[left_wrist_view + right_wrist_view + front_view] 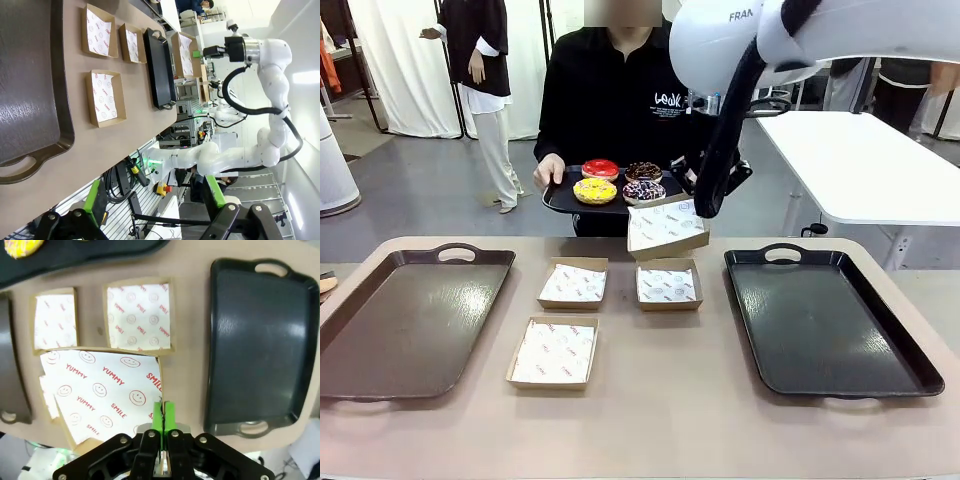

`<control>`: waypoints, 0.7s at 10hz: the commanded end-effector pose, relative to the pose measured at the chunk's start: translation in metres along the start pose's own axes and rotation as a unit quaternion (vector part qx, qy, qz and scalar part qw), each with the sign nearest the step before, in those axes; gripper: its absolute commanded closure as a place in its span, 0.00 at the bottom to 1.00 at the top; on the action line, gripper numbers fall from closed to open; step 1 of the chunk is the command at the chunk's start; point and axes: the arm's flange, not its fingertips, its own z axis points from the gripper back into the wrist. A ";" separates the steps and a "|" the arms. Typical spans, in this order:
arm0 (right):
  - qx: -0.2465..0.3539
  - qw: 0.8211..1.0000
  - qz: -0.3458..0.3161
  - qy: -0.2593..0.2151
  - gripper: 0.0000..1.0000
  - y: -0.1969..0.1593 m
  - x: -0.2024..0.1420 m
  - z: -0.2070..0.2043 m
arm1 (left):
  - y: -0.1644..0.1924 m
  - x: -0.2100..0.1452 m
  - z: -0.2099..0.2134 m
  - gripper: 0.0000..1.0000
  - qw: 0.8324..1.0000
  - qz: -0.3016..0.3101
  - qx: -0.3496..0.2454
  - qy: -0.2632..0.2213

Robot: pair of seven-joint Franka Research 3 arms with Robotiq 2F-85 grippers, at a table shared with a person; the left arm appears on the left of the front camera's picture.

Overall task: Individually package the donuts and arrange them on the tray.
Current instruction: Pick up one Paper togo box, then place the picked Paper togo box on the Handle tray while simultaneously picking up another Paper togo box from the table with the other hand.

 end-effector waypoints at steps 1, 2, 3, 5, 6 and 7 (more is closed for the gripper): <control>-0.014 1.000 0.014 0.005 1.00 0.004 0.022 0.007 | -0.001 0.000 0.002 0.00 1.000 -0.005 -0.009 -0.004; -0.012 1.000 0.027 0.007 1.00 0.000 0.027 0.003 | -0.001 0.000 0.002 0.00 1.000 -0.005 -0.009 -0.004; -0.002 1.000 0.002 0.004 1.00 -0.001 0.013 -0.001 | -0.001 0.000 0.002 0.00 1.000 -0.005 -0.009 -0.004; -0.002 1.000 0.002 0.004 1.00 -0.001 0.013 -0.001 | -0.001 0.000 0.002 0.00 1.000 -0.005 -0.009 -0.004; -0.002 1.000 0.002 0.004 1.00 -0.001 0.013 -0.001 | -0.001 0.000 0.002 0.00 1.000 -0.005 -0.009 -0.004; -0.002 1.000 0.002 0.004 1.00 -0.001 0.013 -0.001 | -0.001 0.000 0.002 0.00 1.000 -0.005 -0.009 -0.004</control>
